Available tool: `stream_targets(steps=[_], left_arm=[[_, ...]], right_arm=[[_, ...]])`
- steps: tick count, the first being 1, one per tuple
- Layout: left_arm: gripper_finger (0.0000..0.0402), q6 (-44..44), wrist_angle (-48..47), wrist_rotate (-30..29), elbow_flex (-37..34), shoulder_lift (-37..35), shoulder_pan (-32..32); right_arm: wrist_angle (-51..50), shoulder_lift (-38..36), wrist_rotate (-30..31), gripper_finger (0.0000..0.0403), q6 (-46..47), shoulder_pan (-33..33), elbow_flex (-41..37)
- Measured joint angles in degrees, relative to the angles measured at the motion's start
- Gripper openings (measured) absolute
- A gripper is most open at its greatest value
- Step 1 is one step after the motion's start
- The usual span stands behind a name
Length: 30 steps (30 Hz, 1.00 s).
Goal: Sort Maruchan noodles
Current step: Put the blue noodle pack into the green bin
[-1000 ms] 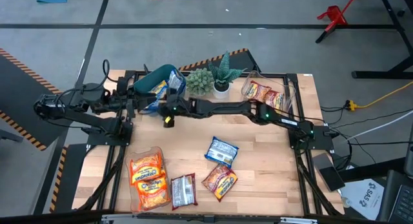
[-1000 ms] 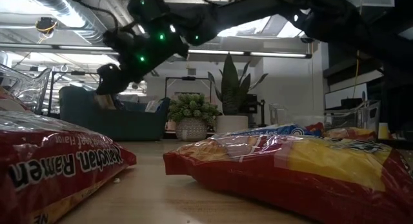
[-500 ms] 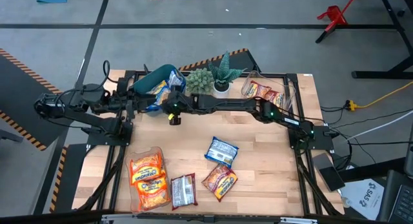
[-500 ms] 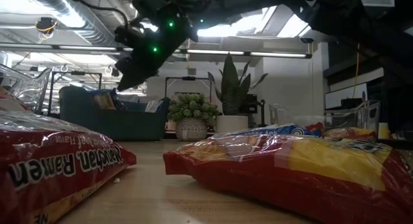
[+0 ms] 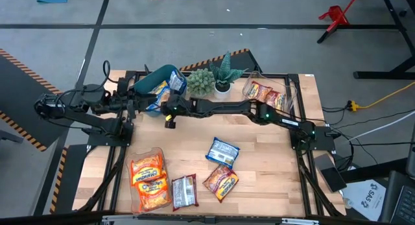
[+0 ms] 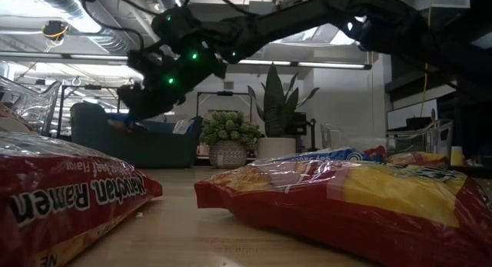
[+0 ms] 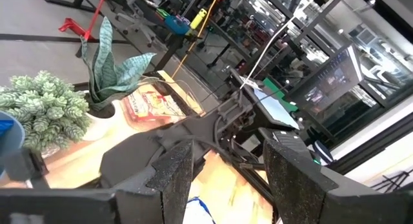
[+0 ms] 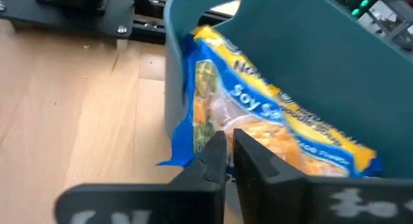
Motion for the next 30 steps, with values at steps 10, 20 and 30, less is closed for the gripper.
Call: stream_targets(steps=[10,20,30], left_arm=[[0.0182,-1.36,-0.01,-0.39,0.00,0.02,0.00],[0.0182,-2.96,-0.14,-0.39,0.00,0.00,0.00],[0.0182,-3.08,0.04,2.65,0.04,5.24,-0.04]], right_arm=[[6.54,0.51,-1.26,0.0028,1.50,-1.99,-0.04],[-17.60,-12.18,-2.80,0.0111,-0.93,-3.24,0.16],[-58.99,-28.68,-4.34,0.0119,5.81,-2.05,0.09]])
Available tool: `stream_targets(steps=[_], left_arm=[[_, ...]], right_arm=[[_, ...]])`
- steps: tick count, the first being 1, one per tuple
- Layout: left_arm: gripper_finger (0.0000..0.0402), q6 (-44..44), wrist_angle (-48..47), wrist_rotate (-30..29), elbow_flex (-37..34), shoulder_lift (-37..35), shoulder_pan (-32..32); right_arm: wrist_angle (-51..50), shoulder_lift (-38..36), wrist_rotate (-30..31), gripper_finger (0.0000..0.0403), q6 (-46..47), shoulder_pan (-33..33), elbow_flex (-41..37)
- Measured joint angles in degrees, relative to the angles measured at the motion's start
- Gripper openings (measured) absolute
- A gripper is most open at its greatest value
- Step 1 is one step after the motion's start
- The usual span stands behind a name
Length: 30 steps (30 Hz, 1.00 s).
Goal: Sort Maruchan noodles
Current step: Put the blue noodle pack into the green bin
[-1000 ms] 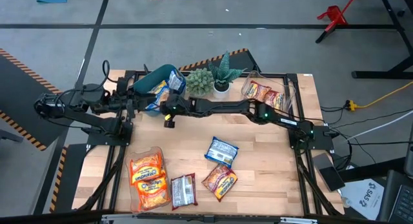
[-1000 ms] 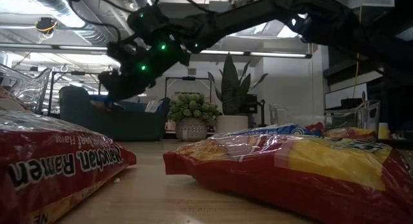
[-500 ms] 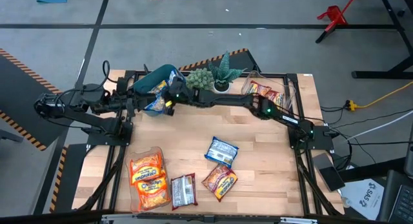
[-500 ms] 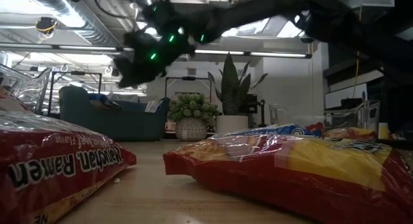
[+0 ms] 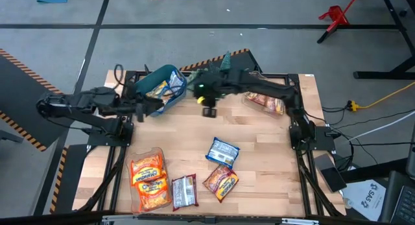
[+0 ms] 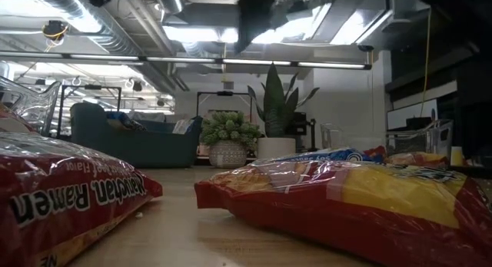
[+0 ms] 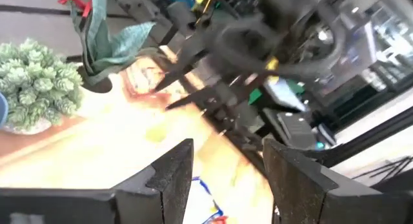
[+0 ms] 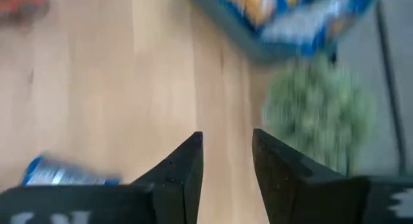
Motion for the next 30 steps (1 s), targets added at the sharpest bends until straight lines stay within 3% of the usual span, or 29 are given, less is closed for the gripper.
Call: stream_targets(steps=[5,7,12,18,22,25,30], left_arm=[[0.0182,-1.36,1.52,0.44,0.01,9.22,-1.90],[0.0182,-1.37,4.12,0.78,-0.02,14.21,-3.25],[0.0182,-1.06,13.88,3.57,-0.03,26.78,-6.60],[0.0182,0.19,28.91,7.39,0.03,40.77,-9.01],[0.0182,0.13,36.32,10.76,-0.01,49.23,-8.80],[0.0182,-0.55,39.67,10.58,-0.01,54.60,-8.43],[0.0182,-2.80,40.05,9.87,-0.08,61.57,-6.76]], right_arm=[[-16.49,-6.09,-0.04,0.0120,6.74,1.26,-0.02],[-17.45,-8.88,1.30,0.0120,9.23,2.48,-1.34],[-17.45,-20.82,2.27,0.0120,14.50,8.05,-10.99],[-15.25,-37.80,5.73,0.0120,29.89,18.96,-32.15],[-6.49,-48.13,9.22,0.0120,43.00,28.99,-50.85],[6.52,-54.50,9.28,0.0125,51.11,35.92,-65.21],[31.24,-57.76,14.75,0.0169,56.98,43.84,-84.36]])
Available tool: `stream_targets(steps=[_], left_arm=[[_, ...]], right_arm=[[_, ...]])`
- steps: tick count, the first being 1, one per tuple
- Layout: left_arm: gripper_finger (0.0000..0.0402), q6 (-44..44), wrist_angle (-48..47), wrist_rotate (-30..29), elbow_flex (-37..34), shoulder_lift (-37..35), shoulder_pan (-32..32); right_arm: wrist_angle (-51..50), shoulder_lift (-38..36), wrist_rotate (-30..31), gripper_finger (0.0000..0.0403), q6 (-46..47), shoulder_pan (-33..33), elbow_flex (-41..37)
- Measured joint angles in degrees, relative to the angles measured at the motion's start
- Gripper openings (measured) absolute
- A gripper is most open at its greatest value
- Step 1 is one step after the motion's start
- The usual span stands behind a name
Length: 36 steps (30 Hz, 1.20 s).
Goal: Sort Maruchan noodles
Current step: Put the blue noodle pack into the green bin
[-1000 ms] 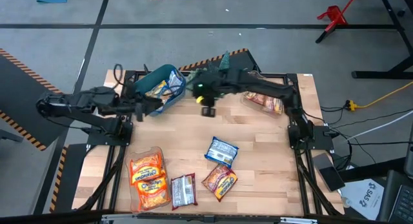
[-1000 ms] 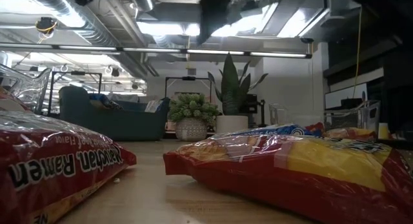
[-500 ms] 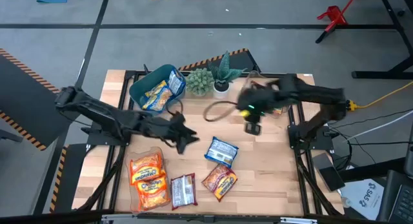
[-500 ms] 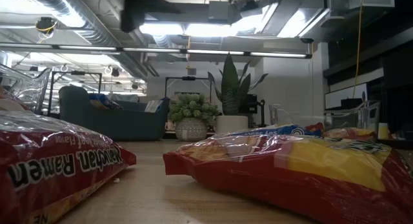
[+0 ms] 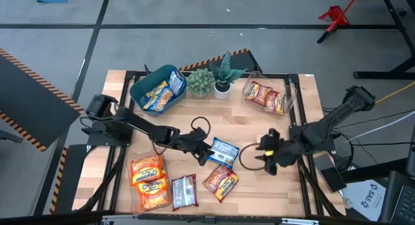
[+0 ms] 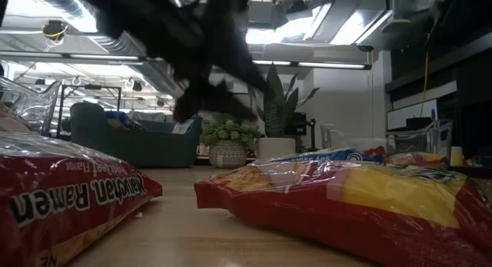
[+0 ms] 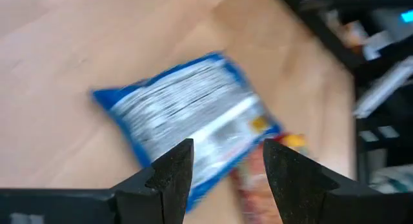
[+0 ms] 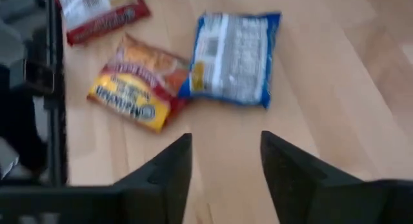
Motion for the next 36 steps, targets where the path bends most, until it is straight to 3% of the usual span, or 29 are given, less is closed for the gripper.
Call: stream_targets(steps=[4,9,13,22,36], left_arm=[[0.0182,-1.20,0.15,-0.08,0.00,3.88,1.06],[0.0182,-1.51,1.30,-0.90,0.00,6.64,1.77],[0.0182,-1.30,5.69,-1.26,0.00,8.55,1.75],[0.0172,-1.31,6.10,-1.43,0.07,12.56,1.77],[0.0172,-1.54,3.67,-1.74,0.15,12.66,1.89]], right_arm=[[13.65,1.34,7.61,0.0217,-0.83,3.44,-9.55],[18.49,3.88,11.58,0.0263,-1.89,3.64,-14.89],[18.96,6.17,13.61,0.0271,-1.95,3.64,-15.25],[19.90,10.83,15.17,0.0271,-7.88,3.64,-15.25],[35.63,22.77,19.45,0.0271,-52.25,1.95,-15.20]])
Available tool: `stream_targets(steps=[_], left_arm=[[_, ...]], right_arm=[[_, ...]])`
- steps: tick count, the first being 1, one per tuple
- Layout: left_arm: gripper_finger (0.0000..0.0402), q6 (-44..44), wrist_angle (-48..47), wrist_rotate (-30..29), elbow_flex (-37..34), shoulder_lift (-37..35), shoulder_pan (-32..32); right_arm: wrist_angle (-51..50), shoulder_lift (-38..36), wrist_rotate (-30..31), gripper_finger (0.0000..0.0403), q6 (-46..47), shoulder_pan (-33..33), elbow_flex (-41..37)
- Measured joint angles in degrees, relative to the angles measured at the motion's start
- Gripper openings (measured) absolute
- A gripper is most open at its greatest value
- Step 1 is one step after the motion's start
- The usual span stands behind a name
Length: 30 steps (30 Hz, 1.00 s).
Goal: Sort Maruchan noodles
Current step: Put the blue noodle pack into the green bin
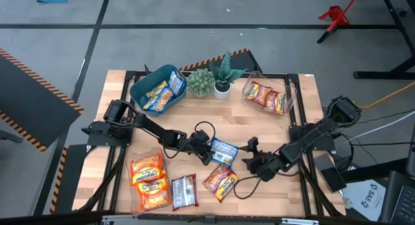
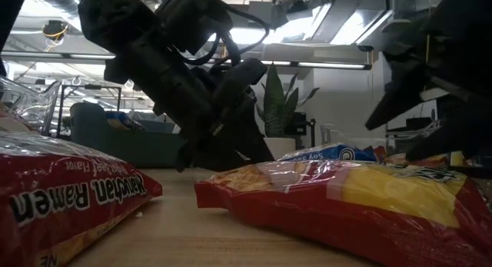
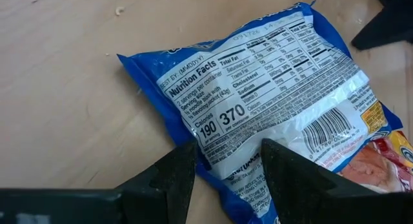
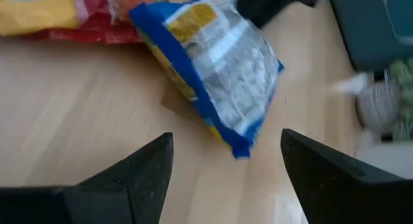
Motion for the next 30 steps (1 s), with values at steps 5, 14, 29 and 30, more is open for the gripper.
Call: stream_targets(steps=[5,14,29,30], left_arm=[[0.0172,-0.04,-0.14,0.19,0.00,0.00,0.18],[0.0172,-0.02,-0.30,1.37,-0.02,0.00,0.51],[0.0172,0.24,1.07,2.53,-0.18,-0.30,0.52],[0.0172,0.22,1.02,3.03,-0.22,-0.68,0.58]], right_arm=[[8.78,4.84,-1.18,0.0271,-9.82,-2.46,0.07],[18.82,11.19,-5.29,0.0271,-17.36,-7.84,0.11],[24.56,13.36,-6.42,0.0176,-23.34,-10.30,2.27],[24.56,13.36,-6.43,0.0160,-23.36,-10.26,2.55]])
